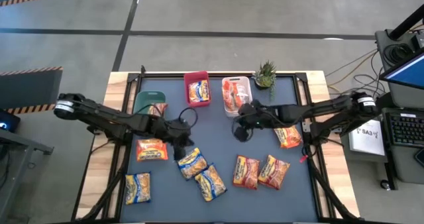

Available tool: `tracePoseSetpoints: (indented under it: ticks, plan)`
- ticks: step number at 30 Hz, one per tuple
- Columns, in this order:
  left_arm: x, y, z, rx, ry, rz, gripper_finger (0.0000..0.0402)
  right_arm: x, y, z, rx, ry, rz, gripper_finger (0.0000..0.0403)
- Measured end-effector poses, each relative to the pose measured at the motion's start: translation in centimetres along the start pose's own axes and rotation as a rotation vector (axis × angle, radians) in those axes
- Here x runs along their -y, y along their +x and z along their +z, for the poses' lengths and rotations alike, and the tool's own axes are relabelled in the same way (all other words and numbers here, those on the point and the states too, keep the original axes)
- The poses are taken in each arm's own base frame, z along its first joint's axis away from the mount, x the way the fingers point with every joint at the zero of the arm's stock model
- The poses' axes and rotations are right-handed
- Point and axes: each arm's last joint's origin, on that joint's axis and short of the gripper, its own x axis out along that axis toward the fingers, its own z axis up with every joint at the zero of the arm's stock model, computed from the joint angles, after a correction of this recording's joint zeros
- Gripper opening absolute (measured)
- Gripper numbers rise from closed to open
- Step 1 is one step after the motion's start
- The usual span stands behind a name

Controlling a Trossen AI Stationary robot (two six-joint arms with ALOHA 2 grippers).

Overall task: Sort Maruchan noodles
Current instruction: Put the blue noodle pack into the red bin

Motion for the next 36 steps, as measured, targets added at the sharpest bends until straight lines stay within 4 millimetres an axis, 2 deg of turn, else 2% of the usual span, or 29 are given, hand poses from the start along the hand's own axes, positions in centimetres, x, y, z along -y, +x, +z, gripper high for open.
tracePoseSetpoints:
  ticks: [3, 5, 8, 11, 15, 19, 24, 28, 36]
  plan:
    - [1.2, -0.6, -0.3, -0.116, -0.063, -0.062, 0.0, -0.4, 0.4, -0.4, 0.02, 0.064, 0.153, 0.0009]
    - [2.3, -0.7, -0.5, -0.124, -0.055, -0.088, 0.0, -0.9, 0.8, -0.2, 0.033, 0.109, 0.245, 0.0009]
    - [4.1, -0.9, -1.4, -0.14, -0.008, -0.142, 0.0, -1.6, 1.6, -0.3, 0.023, 0.152, 0.338, 0.0009]
    - [5.8, -0.9, -2.5, -0.133, 0.043, -0.133, 0.0, -2.4, 2.7, -0.7, -0.011, 0.17, 0.358, 0.0014]
    - [7.7, -0.4, -3.9, -0.103, 0.085, -0.095, 0.0, -3.9, 4.3, -1.0, -0.072, 0.208, 0.38, 0.0045]
    - [9.0, 0.8, -5.3, -0.126, 0.09, -0.101, 0.0, -6.1, 5.4, -1.0, -0.12, 0.213, 0.435, 0.0102]
    - [9.6, 2.5, -7.1, -0.17, 0.121, -0.025, 0.0, -8.3, 7.1, -1.2, -0.163, 0.211, 0.441, 0.0178]
    - [9.5, 3.6, -7.8, -0.194, 0.137, 0.016, 0.0, -9.1, 8.6, -1.3, -0.186, 0.242, 0.415, 0.0226]
    - [9.3, 4.4, -8.5, -0.207, 0.124, 0.075, 0.0, -10.2, 11.8, -1.9, -0.218, 0.249, 0.384, 0.0275]
